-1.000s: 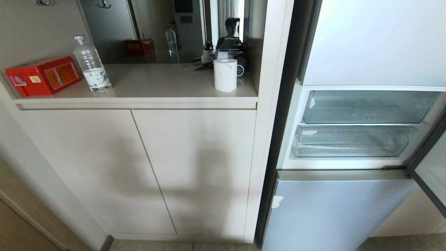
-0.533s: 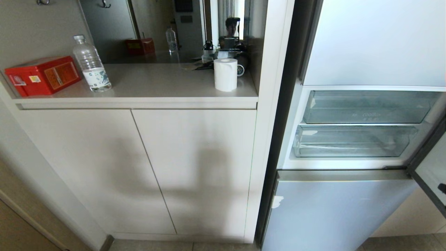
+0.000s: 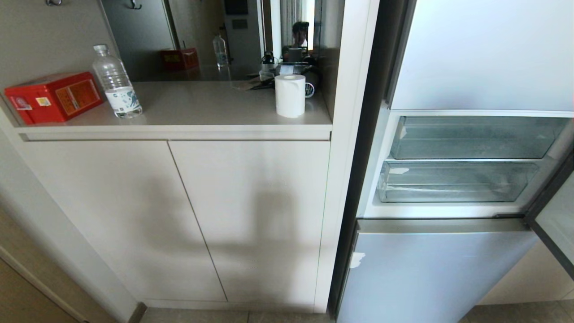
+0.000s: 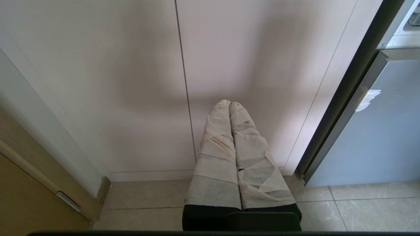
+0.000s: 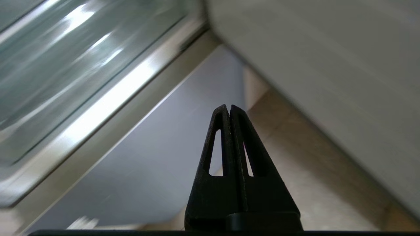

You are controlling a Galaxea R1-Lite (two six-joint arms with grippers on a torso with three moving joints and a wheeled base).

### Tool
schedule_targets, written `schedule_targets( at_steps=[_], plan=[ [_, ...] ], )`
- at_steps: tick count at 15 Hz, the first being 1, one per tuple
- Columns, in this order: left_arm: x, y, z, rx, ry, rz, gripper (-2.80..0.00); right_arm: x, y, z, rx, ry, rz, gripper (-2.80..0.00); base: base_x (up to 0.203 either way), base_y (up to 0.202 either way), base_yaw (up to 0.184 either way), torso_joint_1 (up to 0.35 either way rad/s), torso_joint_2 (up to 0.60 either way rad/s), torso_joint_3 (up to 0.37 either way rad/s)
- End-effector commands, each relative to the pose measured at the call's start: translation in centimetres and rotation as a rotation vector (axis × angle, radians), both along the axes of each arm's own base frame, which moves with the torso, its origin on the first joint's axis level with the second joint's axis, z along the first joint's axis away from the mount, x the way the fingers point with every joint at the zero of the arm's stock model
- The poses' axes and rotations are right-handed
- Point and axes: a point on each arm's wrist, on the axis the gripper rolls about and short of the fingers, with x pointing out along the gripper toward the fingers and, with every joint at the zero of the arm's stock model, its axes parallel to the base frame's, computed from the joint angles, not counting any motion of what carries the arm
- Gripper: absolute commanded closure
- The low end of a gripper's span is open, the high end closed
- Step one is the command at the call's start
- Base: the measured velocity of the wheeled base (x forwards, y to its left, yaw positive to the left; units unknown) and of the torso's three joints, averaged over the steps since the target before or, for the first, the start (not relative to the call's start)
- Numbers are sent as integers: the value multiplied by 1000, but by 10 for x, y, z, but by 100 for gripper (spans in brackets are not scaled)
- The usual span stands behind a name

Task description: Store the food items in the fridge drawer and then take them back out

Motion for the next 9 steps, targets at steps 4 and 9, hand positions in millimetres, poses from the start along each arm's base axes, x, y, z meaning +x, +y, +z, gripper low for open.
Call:
schedule_targets(
  at_steps=[4, 9],
  plan=[
    [0, 0, 0, 0, 2, 1, 0, -8, -43, -8, -70, 79, -163, 0, 0, 0, 0, 0, 0, 0],
    [0, 0, 0, 0, 2, 1, 0, -16, -70, -9, -96, 80, -272, 0, 0, 0, 0, 0, 0, 0]
  ],
)
